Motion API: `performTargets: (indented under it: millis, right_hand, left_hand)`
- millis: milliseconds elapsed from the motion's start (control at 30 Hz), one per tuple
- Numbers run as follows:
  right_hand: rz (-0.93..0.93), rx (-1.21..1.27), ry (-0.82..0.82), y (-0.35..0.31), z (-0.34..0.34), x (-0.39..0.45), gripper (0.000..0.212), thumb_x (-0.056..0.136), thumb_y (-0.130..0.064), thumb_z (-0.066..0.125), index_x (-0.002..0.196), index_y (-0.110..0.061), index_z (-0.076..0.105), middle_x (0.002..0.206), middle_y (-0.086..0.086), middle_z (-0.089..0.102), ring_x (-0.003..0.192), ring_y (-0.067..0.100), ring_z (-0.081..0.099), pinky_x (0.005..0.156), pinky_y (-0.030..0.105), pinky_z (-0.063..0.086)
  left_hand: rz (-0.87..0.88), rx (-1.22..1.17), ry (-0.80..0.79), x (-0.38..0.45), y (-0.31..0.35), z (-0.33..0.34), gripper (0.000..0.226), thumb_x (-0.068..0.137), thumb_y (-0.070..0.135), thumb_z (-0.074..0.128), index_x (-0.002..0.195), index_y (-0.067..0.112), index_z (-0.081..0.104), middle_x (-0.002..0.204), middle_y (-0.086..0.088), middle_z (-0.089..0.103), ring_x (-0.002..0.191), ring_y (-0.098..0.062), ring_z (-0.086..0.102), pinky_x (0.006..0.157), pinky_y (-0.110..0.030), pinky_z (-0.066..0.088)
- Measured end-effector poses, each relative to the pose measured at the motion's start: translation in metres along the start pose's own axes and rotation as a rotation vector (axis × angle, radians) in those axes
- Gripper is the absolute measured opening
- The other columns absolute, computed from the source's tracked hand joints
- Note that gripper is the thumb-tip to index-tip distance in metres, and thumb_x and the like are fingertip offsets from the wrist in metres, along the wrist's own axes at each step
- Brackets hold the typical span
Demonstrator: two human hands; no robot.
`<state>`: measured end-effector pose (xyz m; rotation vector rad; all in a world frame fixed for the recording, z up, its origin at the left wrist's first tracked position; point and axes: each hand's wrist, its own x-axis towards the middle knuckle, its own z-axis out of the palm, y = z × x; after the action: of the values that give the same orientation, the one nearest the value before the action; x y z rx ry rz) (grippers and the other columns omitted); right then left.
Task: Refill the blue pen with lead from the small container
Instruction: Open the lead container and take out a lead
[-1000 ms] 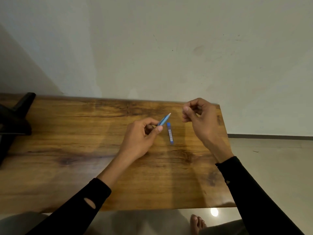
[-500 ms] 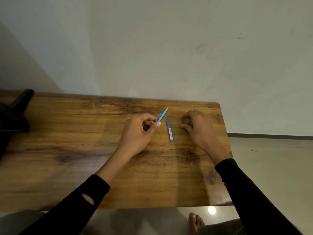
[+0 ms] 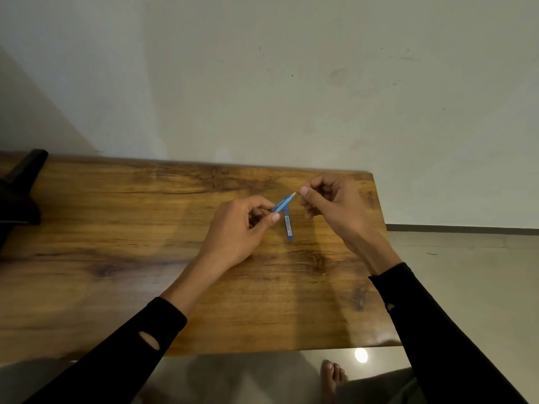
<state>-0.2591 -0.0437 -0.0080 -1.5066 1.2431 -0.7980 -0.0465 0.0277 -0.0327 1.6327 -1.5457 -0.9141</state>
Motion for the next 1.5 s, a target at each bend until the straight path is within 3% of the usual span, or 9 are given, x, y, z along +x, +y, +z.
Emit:
performTargets:
  millis: [467, 567, 633, 767, 900, 1033, 1233, 1367, 1500]
  right_hand:
    - [0.046, -0.128, 0.055, 0.003, -0.015, 0.005, 0.010, 0.103, -0.019, 0.072, 0.094, -0.016, 0.073, 0.074, -0.004, 0.071, 0.065, 0.008, 0.066, 0.059, 0.029, 0.060]
    - [0.070, -0.370, 0.025, 0.008, -0.029, 0.007, 0.018, 0.100, -0.020, 0.076, 0.083, -0.023, 0.072, 0.071, -0.008, 0.070, 0.067, 0.011, 0.065, 0.063, 0.031, 0.055]
    - [0.097, -0.595, -0.047, 0.011, -0.027, 0.004, 0.024, 0.097, -0.024, 0.079, 0.077, -0.030, 0.068, 0.075, -0.009, 0.070, 0.072, 0.010, 0.065, 0.062, 0.022, 0.045]
    - [0.103, -0.738, -0.089, 0.016, -0.015, 0.001, 0.023, 0.096, -0.021, 0.080, 0.078, -0.026, 0.065, 0.077, -0.009, 0.066, 0.077, 0.013, 0.064, 0.058, 0.022, 0.038]
    - [0.086, -0.798, -0.008, 0.014, -0.014, -0.001, 0.024, 0.095, -0.016, 0.080, 0.077, -0.018, 0.065, 0.069, -0.015, 0.057, 0.068, -0.001, 0.052, 0.055, 0.021, 0.033]
    - [0.129, -0.708, 0.125, 0.007, -0.021, 0.000, 0.024, 0.094, -0.016, 0.081, 0.075, -0.019, 0.066, 0.072, -0.006, 0.065, 0.068, 0.014, 0.065, 0.064, 0.025, 0.048]
    - [0.095, -0.653, 0.215, -0.006, -0.016, -0.002, 0.019, 0.094, -0.015, 0.081, 0.080, -0.018, 0.071, 0.080, 0.000, 0.072, 0.081, 0.019, 0.071, 0.078, 0.036, 0.059]
    - [0.066, -0.663, 0.211, -0.009, 0.004, -0.007, 0.022, 0.097, -0.021, 0.079, 0.080, -0.025, 0.067, 0.072, -0.016, 0.063, 0.067, 0.000, 0.059, 0.056, 0.005, 0.043]
    - [0.008, -0.796, 0.172, -0.003, 0.046, -0.022, 0.028, 0.098, -0.034, 0.074, 0.078, -0.030, 0.056, 0.072, -0.014, 0.058, 0.061, 0.001, 0.053, 0.047, 0.015, 0.032]
  left_hand:
    - [-0.034, 0.081, -0.002, 0.001, 0.001, 0.000, 0.021, 0.099, 0.038, 0.078, 0.119, 0.033, 0.082, 0.083, 0.019, 0.070, 0.080, 0.002, 0.066, 0.075, -0.032, 0.059]
    - [-0.063, 0.132, 0.053, 0.002, -0.001, -0.002, 0.022, 0.098, 0.039, 0.080, 0.119, 0.031, 0.082, 0.078, 0.024, 0.065, 0.076, 0.007, 0.062, 0.072, -0.027, 0.054]
    - [-0.064, 0.194, 0.087, 0.003, -0.001, -0.004, 0.022, 0.097, 0.039, 0.081, 0.117, 0.031, 0.082, 0.076, 0.026, 0.063, 0.072, 0.010, 0.059, 0.069, -0.023, 0.050]
    - [-0.042, 0.320, 0.099, 0.003, 0.000, -0.005, 0.021, 0.097, 0.040, 0.081, 0.116, 0.031, 0.082, 0.098, 0.012, 0.079, 0.083, -0.006, 0.070, 0.077, -0.033, 0.060]
    - [0.016, 0.475, 0.108, 0.002, -0.001, -0.002, 0.024, 0.098, 0.037, 0.080, 0.120, 0.026, 0.080, 0.111, 0.006, 0.076, 0.089, -0.011, 0.068, 0.077, -0.033, 0.056]
    - [0.011, 0.558, 0.093, 0.002, -0.003, 0.000, 0.034, 0.099, 0.037, 0.078, 0.128, 0.021, 0.074, 0.129, -0.001, 0.071, 0.107, -0.021, 0.074, 0.091, -0.043, 0.062]
    - [-0.022, 0.568, 0.087, 0.005, -0.007, 0.003, 0.046, 0.095, 0.048, 0.080, 0.132, 0.021, 0.071, 0.131, -0.002, 0.068, 0.108, -0.021, 0.072, 0.088, -0.035, 0.055]
    - [-0.009, 0.592, 0.086, 0.003, -0.005, 0.003, 0.046, 0.096, 0.049, 0.078, 0.132, 0.021, 0.070, 0.132, -0.003, 0.067, 0.106, -0.025, 0.073, 0.081, -0.032, 0.046]
    - [-0.005, 0.603, 0.101, 0.003, -0.001, 0.002, 0.052, 0.093, 0.055, 0.079, 0.131, 0.021, 0.071, 0.130, -0.003, 0.067, 0.105, -0.023, 0.073, 0.079, -0.029, 0.040]
